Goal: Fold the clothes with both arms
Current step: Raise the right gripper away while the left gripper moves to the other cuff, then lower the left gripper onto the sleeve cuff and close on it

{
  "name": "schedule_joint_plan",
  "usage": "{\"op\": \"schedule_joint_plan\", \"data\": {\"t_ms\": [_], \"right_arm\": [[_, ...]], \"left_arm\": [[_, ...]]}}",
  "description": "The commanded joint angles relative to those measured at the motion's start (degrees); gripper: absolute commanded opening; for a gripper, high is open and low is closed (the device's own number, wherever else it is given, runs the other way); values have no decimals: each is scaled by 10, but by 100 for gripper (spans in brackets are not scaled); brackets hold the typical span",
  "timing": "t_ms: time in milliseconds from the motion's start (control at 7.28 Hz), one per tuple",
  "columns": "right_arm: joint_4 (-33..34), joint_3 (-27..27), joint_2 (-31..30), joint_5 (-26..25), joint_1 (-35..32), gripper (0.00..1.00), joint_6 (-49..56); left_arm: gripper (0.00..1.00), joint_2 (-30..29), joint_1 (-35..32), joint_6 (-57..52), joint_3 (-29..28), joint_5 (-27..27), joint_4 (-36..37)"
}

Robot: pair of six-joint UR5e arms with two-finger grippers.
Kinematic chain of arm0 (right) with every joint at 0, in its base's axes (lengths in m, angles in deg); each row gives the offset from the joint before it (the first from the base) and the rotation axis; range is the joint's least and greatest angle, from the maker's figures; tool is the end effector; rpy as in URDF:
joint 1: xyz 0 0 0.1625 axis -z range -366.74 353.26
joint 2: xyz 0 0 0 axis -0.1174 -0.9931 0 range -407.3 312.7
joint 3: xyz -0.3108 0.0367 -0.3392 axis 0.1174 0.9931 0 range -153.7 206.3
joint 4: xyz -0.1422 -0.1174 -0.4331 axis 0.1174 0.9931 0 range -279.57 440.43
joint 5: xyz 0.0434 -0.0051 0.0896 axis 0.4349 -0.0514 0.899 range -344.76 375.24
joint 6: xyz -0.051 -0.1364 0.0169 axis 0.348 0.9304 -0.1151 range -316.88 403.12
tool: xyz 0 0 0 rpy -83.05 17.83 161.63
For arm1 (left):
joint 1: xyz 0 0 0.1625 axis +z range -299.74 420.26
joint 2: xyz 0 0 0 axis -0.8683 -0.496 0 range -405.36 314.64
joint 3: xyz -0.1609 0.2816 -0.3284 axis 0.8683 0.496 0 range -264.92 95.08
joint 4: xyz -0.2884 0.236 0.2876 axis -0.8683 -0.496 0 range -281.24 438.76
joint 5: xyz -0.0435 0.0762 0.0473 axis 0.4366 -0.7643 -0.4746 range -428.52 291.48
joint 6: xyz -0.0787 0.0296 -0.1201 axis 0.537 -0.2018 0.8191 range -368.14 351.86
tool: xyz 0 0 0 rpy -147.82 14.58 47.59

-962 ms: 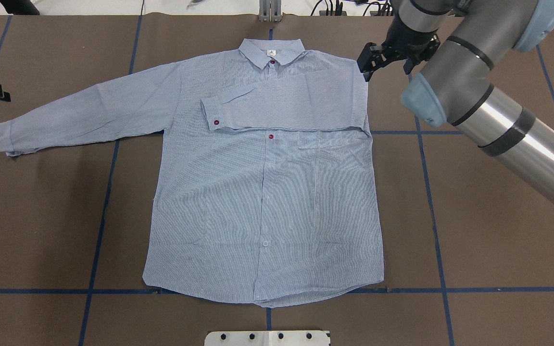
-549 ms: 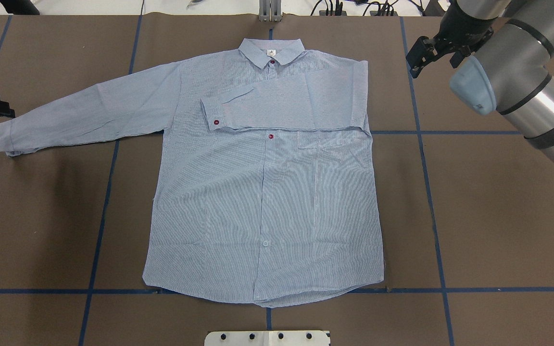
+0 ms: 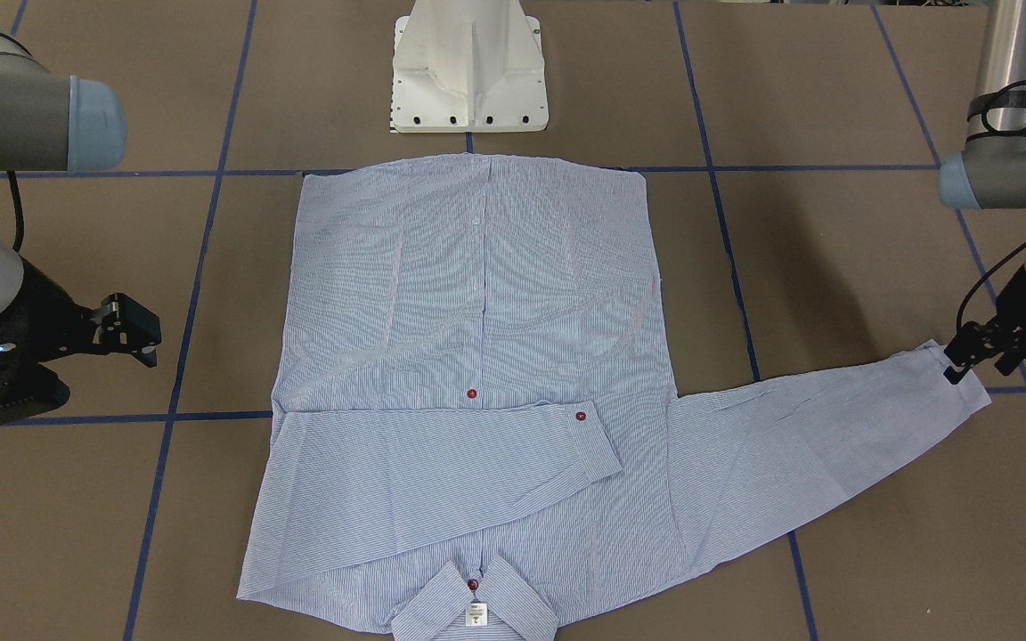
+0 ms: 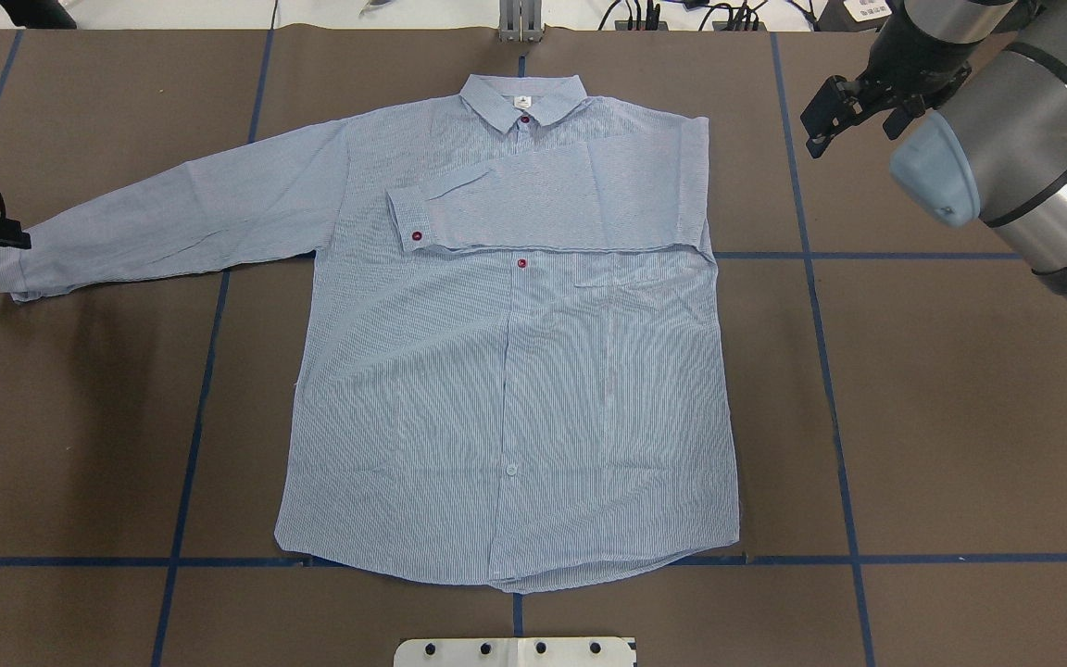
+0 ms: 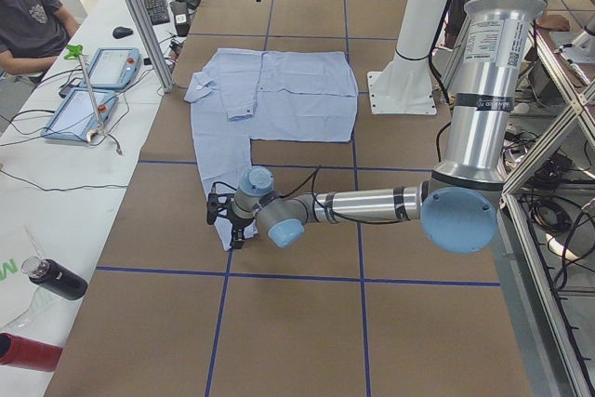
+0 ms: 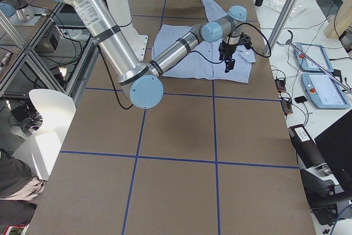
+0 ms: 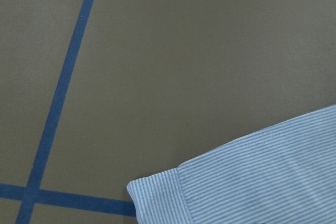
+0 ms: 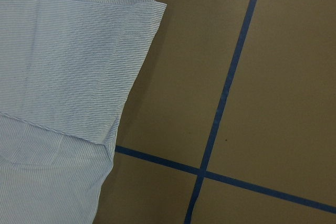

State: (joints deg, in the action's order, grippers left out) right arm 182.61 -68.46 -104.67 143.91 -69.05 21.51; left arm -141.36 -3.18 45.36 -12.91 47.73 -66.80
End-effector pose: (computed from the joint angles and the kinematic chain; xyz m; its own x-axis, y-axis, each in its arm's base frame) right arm -0.3100 -0.6804 0.3381 0.6826 -0.2613 0.6824 0.1817 0.9653 0.1877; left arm 0.2305 -0.6145 0.7417 0.6564 -0.1202 -0.7448 0.3427 0.9270 0.1524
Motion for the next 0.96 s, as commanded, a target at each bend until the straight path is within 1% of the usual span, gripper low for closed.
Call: {"op": "schedule_joint_plan", "data": {"t_ms": [0, 275, 412, 687, 824], "right_arm": [[-1, -2, -4, 13, -1, 100, -1], [-1, -5, -4, 12, 0, 100, -6], [-1, -5, -4, 12, 0, 100, -7], [-1, -5, -3, 11, 1, 100, -7], [-1, -5, -1, 11, 2, 100, -9]], "left_arm": [[75, 1, 2, -2, -9, 0, -4], [64, 1, 2, 0, -6, 1, -4], [56, 2, 2, 0, -6, 5, -4], [52, 3, 2, -2, -10, 3, -3], [52, 4, 2, -1, -13, 0, -3]]}}
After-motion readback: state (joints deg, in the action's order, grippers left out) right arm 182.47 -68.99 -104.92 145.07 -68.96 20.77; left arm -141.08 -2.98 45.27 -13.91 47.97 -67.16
